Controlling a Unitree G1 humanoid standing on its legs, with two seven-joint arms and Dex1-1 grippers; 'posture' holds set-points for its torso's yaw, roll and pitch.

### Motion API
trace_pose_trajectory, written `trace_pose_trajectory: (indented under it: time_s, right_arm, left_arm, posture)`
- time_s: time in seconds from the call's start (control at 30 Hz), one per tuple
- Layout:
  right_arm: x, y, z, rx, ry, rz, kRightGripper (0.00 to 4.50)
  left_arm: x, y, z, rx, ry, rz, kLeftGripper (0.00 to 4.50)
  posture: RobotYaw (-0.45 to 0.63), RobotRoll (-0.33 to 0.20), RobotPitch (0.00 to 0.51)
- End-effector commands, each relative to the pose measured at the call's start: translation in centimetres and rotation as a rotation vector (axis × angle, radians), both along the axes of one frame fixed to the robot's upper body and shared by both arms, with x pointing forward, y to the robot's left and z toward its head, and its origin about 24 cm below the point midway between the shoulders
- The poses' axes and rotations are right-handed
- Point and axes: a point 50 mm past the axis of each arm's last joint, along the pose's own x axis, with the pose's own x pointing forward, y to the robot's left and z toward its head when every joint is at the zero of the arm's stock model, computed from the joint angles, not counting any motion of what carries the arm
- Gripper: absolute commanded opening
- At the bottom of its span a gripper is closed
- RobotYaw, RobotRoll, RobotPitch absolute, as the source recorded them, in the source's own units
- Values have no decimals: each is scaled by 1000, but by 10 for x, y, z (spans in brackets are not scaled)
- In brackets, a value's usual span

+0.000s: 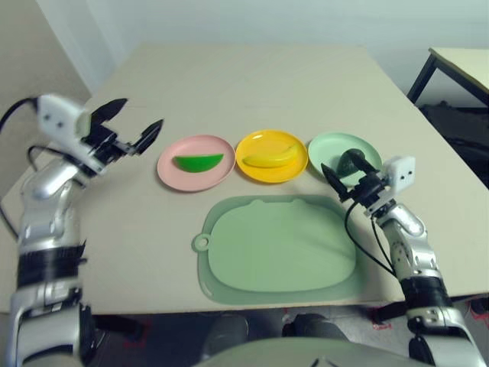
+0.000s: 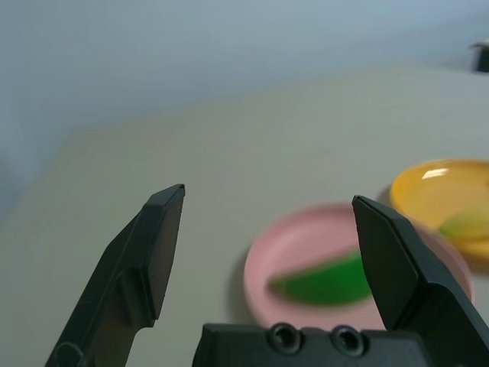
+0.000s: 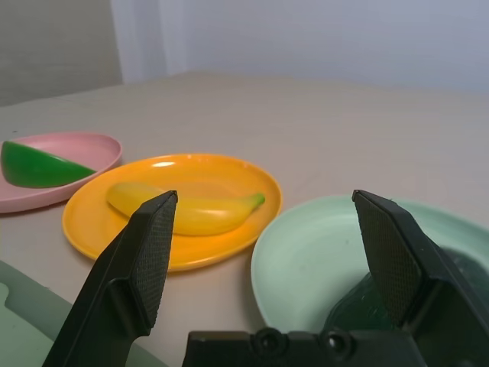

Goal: Place the fruits into color-matched plates.

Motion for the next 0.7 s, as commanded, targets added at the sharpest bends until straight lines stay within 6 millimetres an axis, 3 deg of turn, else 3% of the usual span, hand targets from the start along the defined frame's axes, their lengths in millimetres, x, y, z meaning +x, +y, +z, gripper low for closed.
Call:
trace_pose_trajectory:
  time_s: [0.03, 0.13, 0.33, 0.43, 0.7]
  right_arm:
    - [-11, -5, 2, -29, -39, 29, 4500]
    - [-26, -16, -2, -39, -11, 21, 4500]
    - [-40, -56, -8, 15, 37, -151, 4500]
    - [-51, -59, -19, 9, 75, -140, 4500]
    - [-74, -89, -14, 19, 95, -185, 4500]
  left_arm:
    - [-12, -6, -11, -44, 9, 31, 4480]
    - [-26, -11, -33, -92, 39, 71, 4480]
    - [-37, -17, -62, -156, 55, 121, 4480]
    - [-42, -16, -76, -168, 74, 135, 4480]
    - [-52, 14, -82, -159, 72, 197, 4480]
  posture:
    - [170, 0, 0]
    - [162, 0, 0]
    - [139, 0, 0]
    - [141, 0, 0]
    - [116, 0, 0]
